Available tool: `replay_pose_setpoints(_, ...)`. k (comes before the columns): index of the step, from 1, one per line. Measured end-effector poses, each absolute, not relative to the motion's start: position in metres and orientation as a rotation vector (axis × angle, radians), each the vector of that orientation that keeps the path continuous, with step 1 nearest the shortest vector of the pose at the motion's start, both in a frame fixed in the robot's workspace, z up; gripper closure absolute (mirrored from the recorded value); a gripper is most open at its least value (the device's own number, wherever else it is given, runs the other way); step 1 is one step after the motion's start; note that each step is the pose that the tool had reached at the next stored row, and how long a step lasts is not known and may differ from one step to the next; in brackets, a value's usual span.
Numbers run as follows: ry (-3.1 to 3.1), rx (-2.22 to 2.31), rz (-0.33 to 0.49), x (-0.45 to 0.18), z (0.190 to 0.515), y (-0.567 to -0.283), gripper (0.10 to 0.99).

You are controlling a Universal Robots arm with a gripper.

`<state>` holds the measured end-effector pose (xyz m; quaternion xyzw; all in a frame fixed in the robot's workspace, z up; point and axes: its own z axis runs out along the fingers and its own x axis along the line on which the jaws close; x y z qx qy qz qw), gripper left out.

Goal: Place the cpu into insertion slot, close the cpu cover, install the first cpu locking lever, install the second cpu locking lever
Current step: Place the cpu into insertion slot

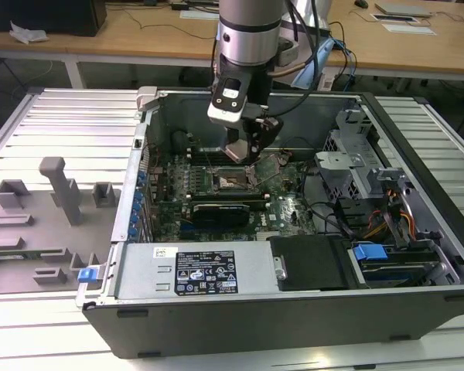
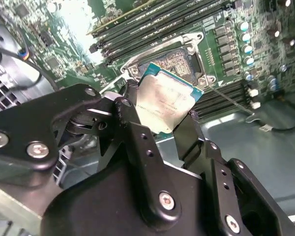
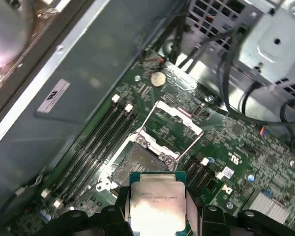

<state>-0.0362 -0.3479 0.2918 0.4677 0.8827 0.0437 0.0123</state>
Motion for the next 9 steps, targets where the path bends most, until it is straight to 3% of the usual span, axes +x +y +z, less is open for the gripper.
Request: replay_pose_setpoints(9,2.597,1.704,0.132,-0.0362,0.2895,-0.3479,0.545)
